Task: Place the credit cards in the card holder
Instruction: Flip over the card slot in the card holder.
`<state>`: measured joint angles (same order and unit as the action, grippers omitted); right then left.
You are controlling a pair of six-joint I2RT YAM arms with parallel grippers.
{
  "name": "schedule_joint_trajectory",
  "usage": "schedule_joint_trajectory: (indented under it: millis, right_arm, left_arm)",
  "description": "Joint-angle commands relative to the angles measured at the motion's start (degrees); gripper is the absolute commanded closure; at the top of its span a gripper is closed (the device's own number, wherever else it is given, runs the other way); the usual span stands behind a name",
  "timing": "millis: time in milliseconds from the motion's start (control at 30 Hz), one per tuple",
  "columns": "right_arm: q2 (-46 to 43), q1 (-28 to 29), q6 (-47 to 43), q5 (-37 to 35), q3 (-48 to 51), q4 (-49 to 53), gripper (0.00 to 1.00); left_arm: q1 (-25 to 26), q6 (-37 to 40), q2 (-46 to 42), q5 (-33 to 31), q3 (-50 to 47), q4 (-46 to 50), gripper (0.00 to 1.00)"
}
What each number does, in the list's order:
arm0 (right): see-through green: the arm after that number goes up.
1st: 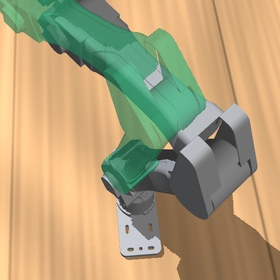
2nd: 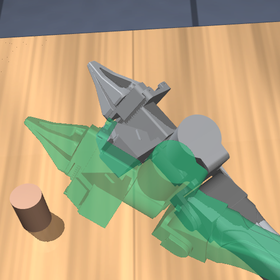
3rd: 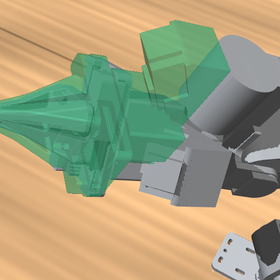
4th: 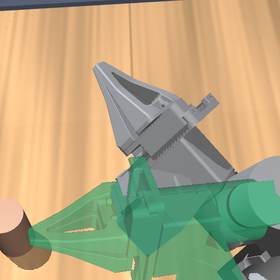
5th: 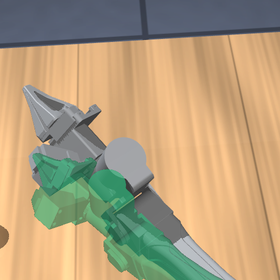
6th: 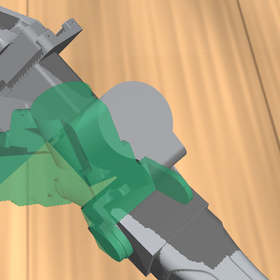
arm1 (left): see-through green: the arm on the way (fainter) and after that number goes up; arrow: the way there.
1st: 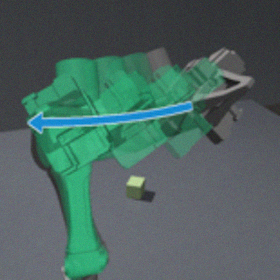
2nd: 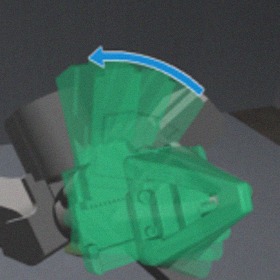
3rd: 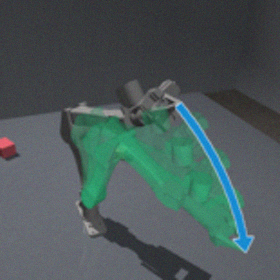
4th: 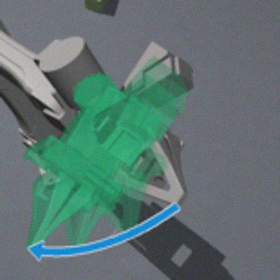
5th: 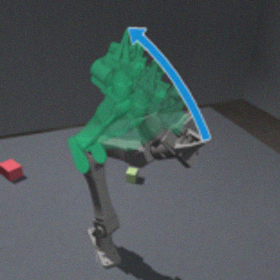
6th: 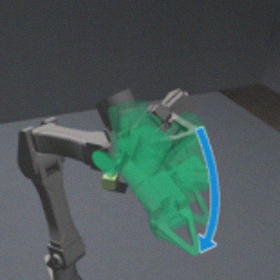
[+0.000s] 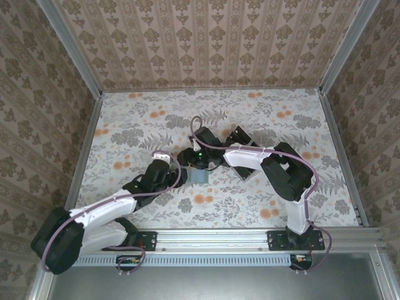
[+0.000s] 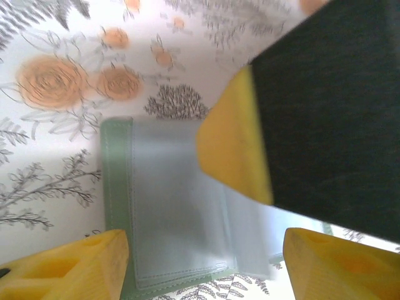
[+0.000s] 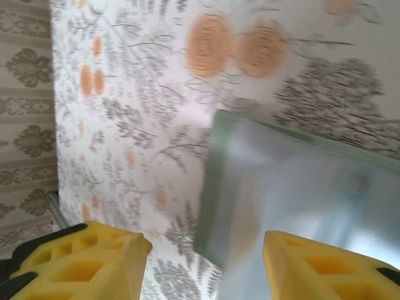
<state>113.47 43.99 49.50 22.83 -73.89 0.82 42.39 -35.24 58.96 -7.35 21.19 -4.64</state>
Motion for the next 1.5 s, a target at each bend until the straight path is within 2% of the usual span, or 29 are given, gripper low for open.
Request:
schedule_joint_trajectory:
  millis: [0, 233, 400, 633, 867, 1033, 1133, 1167, 1267, 1467]
  right_arm:
    - [4.24, 1.56, -0.47, 0.34, -4.56, 3.40, 0.46]
    - [12.34, 2.86, -1.17, -2.17, -11.18, 7.08, 0.46]
    - [12.54, 2.89, -1.69, -1.24, -11.79, 6.63, 0.46]
    - [8.25, 1.96, -4.65, 3.26, -13.98, 5.72, 0.46]
    - [-4.05, -2.78, -7.77, 3.02, -8.91, 7.65, 0.46]
    - [-10.84, -6.56, -17.44, -4.32, -6.15, 21.34, 0.47]
    - [-13.74, -7.92, -24.40, -11.78, -5.59, 29.38, 0.47]
    - [-14.53, -8.27, -26.31, -14.51, -5.57, 32.33, 0.48]
    - [-15.42, -9.07, -31.42, -21.85, -5.83, 37.52, 0.48]
    - [-17.86, -9.36, -35.48, -31.24, -3.02, 42.60, 0.51]
  left_arm:
    - [-0.10, -1.99, -4.25, -3.59, -1.32, 3.72, 0.31]
    - [-0.30, -3.49, -8.01, -5.20, -2.18, 6.12, 0.31]
    - [-0.45, -4.04, -8.45, -5.04, -2.56, 6.39, 0.30]
    - [-0.80, -3.56, -6.78, -4.88, -1.88, 6.32, 0.30]
    - [-1.12, -3.43, -4.45, -5.89, 0.43, 7.43, 0.27]
    - [-3.25, -3.39, -1.09, -5.68, 4.18, 10.53, 0.20]
    - [-5.39, -2.20, 1.56, -3.87, 6.82, 11.68, 0.15]
    - [-6.01, -1.37, 2.66, -3.57, 7.62, 11.72, 0.11]
    - [-8.18, -0.21, 6.17, -2.20, 10.71, 13.63, 0.04]
    - [-10.22, 0.88, 10.19, 0.63, 14.53, 16.66, 0.00]
